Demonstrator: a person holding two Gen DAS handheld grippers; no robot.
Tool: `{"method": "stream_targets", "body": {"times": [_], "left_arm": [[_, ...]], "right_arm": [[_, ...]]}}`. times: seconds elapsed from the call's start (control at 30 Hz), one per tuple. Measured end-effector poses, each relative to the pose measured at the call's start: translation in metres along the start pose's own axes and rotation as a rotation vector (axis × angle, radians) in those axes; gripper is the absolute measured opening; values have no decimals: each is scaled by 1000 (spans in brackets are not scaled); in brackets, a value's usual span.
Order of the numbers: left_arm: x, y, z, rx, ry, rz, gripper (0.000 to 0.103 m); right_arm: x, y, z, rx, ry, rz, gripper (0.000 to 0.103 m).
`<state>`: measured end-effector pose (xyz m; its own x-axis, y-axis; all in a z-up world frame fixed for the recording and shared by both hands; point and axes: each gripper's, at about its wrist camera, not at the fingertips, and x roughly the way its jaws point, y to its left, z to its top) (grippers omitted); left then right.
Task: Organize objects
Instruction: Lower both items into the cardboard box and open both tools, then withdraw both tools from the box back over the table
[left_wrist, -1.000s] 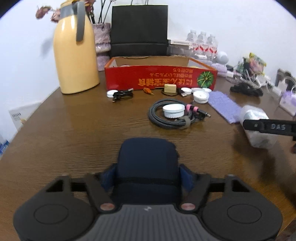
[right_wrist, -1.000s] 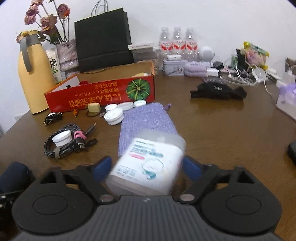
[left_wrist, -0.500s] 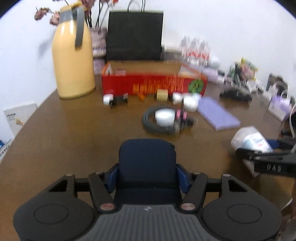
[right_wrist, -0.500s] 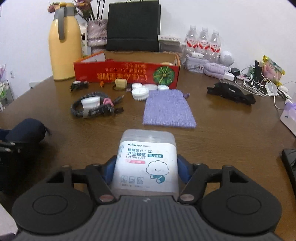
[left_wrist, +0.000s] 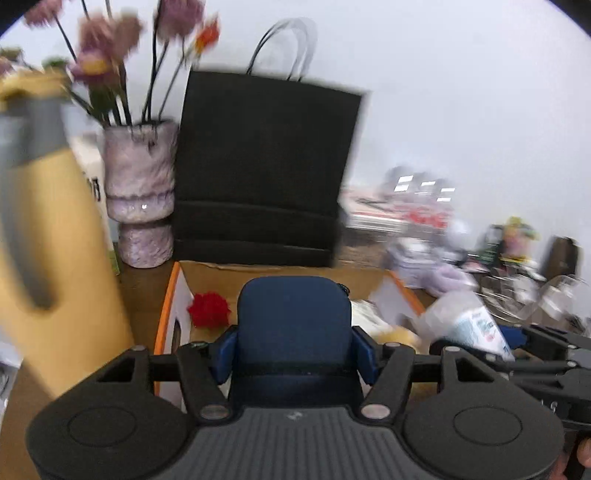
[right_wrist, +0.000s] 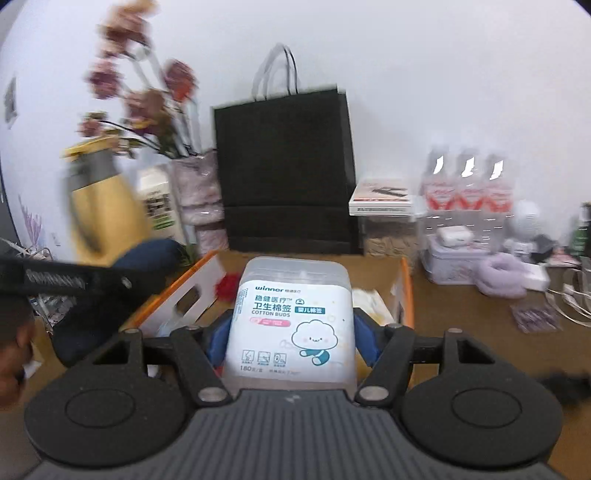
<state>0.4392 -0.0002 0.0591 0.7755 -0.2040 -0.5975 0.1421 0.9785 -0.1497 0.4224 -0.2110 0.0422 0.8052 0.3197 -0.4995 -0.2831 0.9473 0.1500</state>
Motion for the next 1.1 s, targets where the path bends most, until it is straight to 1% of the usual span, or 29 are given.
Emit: {"method": "stream_targets", "body": {"times": [0.07,0.13,0.17,0.27,0.33,0.37,0.4,0.43,0.47,0.5,0.57,0.63,0.67,0.77,0.83,0.9,0.97,1.0,1.03,1.1], "left_arm": [[45,6,16,8,52,67,61],[81,11,21,16,105,105,61],[95,15,21,8,125,115,62],[135,24,15,-35,224,154,63],[149,23,7,-17,277,163,63],[151,24,5,0,278,158,64],[150,23,2,25,267,148,65],[148,22,1,52,262,147,67],[146,22,1,60,262,152,67],[143,23,2,52,260,151,67],[135,26,8,33,257,139,67],[118,25,17,30,229,137,68],[109,24,20,32,212,136,70],[70,17,31,47,148,127,78],[37,9,33,80,94,130,81],[8,1,30,110,59,132,83],[-25,-4,19,133,27,118,85],[-46,-5,8,128,8,104,87],[-62,-5,-4,115,-5,88,89],[-96,-3,-36,91,-24,28,90]], "right_arm": [[54,-10,22,8,63,-49,67],[95,-14,31,-14,105,-108,67],[112,-16,32,-16,125,-132,67],[159,-29,29,-6,213,-196,67],[178,-39,24,14,252,-233,68],[181,-42,23,30,260,-245,70],[181,-45,24,45,257,-237,81],[179,-45,24,37,237,-219,86],[177,-46,25,23,220,-225,97],[175,-44,25,10,210,-213,101],[167,-41,29,-10,193,-217,101],[154,-39,37,-15,173,-216,101],[144,-38,42,-12,158,-212,101],[109,-33,56,-17,112,-204,101],[82,-29,62,-29,83,-194,101],[53,-23,62,-41,63,-183,101],[18,-17,52,-36,34,-169,101],[-1,-14,43,-26,18,-149,102],[-22,-11,29,-14,-1,-124,102],[-60,-1,-4,-10,-25,-78,103]]}}
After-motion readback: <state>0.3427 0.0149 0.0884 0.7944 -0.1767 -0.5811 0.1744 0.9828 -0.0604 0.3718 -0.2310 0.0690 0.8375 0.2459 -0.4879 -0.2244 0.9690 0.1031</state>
